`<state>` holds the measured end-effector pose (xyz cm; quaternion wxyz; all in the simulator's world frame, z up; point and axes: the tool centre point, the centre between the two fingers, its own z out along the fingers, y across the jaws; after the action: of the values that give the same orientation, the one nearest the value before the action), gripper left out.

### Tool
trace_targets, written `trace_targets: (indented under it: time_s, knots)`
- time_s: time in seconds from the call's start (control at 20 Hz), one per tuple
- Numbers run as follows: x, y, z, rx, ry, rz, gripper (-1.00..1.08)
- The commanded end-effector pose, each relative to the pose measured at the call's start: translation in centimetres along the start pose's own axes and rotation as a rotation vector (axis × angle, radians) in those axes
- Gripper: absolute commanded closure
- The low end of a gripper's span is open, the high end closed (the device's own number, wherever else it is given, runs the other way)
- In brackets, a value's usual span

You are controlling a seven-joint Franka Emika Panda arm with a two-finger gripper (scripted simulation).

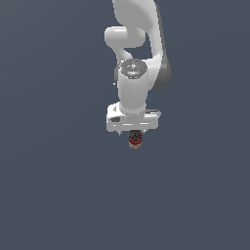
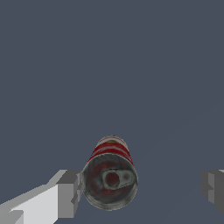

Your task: Pick up the object and move it to a goal position.

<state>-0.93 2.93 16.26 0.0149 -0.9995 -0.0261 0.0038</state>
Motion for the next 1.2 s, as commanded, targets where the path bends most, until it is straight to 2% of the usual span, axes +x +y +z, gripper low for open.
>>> trace_targets:
  time_s: [0.0,0.5,0.9,1.15]
  knots:
    - [-0.5,-0.4,0.6,-0.005,0.0,-0.018,-0.92]
    - [-3.1,-2.2,3.4,-0.029,0.005,-0.104,-0.92]
    - [-3.3,-2.4,3.8,-0.03,0.004,-0.11,-0.92]
    - [-3.4,-2.3,5.7,-0.03,0.005,-0.111,-0.92]
